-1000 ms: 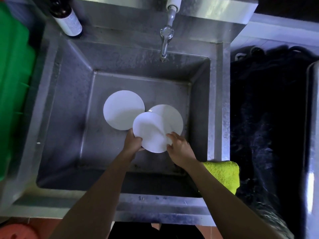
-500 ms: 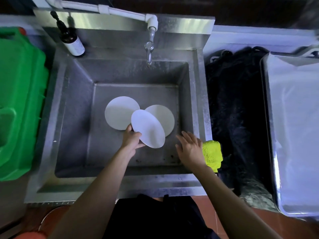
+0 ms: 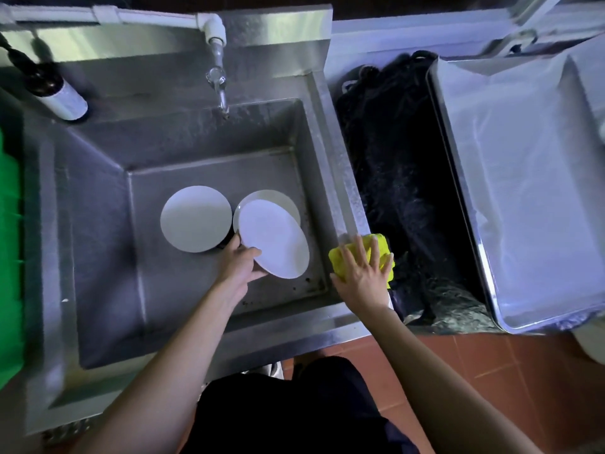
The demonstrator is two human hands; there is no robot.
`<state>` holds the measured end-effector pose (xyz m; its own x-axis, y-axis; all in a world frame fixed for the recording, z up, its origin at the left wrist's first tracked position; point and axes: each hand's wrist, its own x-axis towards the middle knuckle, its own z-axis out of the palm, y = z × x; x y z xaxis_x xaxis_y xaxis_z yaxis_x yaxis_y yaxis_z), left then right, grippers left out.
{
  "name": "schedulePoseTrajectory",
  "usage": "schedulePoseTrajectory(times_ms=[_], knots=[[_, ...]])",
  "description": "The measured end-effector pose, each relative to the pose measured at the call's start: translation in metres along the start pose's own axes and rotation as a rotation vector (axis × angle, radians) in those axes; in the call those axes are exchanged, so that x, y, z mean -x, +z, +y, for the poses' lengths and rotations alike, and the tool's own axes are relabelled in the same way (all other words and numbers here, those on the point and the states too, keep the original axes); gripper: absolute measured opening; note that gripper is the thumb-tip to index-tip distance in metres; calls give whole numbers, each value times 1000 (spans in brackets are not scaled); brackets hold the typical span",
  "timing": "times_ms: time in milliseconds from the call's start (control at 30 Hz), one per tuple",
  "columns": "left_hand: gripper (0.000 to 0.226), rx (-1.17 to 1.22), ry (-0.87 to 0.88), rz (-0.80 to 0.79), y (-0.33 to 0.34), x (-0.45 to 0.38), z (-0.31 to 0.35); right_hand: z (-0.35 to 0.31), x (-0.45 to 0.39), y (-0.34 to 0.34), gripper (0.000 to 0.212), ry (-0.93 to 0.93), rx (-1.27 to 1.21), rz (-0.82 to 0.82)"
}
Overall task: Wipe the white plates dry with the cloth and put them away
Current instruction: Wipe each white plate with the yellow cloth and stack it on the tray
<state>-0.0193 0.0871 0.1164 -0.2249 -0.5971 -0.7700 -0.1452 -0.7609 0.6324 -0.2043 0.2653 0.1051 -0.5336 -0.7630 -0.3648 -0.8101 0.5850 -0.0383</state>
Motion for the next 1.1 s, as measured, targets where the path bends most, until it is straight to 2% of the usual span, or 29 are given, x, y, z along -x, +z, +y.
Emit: schedulePoseTrajectory(times_ms=[133,400,633,833,967,1100], knots=[[57,-21,-5,-24,9,4,3,3,-2,5,84,7,49,-62],[60,-92,16,-46,15,7,8,6,-4,1,59,24,-6,38],[56,-55,28,-53,16,14,7,13,1,3,39,-22,-137,254],[60,-27,29,-63,16,16,9,20,6,-7,40,-28,-354,335],[62,4,72,-73,14,26,15,14,6,-26,36,-164,-472,392],[55,77,76,-94,6,35,23,-19,2,-53,41,-266,-574,352]])
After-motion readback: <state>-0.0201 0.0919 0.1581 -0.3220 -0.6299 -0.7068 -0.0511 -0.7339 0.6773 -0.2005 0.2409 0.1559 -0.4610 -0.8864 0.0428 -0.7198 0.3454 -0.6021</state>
